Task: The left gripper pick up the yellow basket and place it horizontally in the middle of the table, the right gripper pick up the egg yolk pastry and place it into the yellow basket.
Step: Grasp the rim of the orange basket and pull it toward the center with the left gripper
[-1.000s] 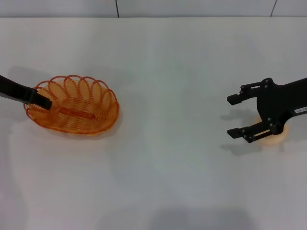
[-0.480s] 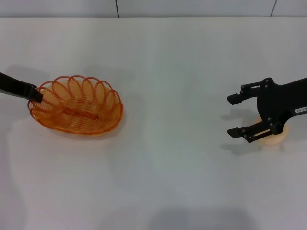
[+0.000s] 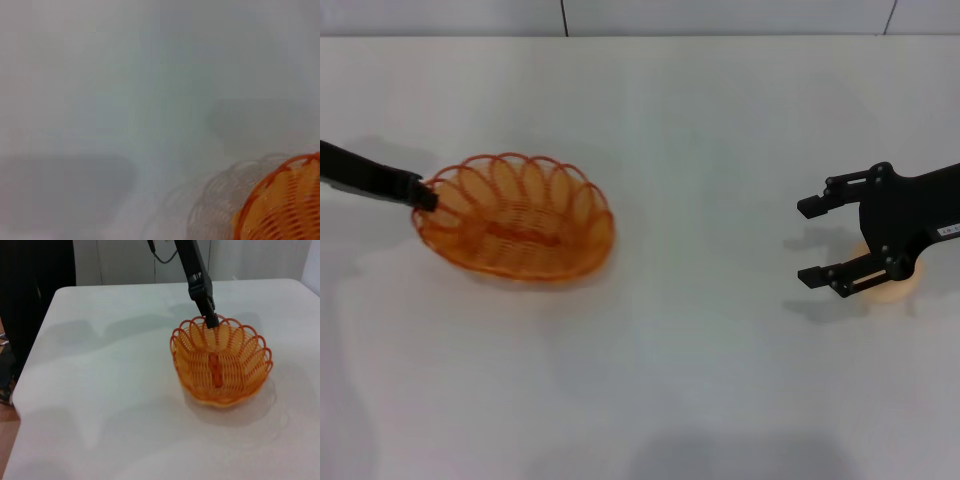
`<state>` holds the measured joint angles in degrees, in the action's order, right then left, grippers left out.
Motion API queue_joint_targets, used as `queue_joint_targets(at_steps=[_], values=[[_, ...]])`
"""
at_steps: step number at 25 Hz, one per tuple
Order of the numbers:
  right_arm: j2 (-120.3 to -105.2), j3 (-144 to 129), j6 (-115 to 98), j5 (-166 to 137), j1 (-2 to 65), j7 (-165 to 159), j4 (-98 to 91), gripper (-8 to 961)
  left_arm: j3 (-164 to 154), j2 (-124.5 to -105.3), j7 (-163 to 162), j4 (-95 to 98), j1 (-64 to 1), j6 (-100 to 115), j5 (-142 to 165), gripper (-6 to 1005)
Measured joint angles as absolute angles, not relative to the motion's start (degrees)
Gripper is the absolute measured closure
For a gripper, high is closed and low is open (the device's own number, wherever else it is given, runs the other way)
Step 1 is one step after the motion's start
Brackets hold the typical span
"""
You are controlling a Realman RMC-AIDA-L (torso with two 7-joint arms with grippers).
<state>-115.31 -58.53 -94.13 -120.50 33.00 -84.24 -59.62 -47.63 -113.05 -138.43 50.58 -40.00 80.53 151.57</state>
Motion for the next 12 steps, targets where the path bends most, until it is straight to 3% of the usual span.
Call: queue_joint_targets(at_steps=[4,12], values=[[-115.30,-58.5,-94.1,-120.5,32.9,-84.0,-59.8,151,-47.7,-113.45,-138.1,52.5,-39.7,84.3,147.8,932],[-115.22,-58.5,-94.2,-120.5,33.0,-82.9,-60.0,151,-48.0,-116.31,-144.9,57.6,-39.3,90.9,146.2,937]])
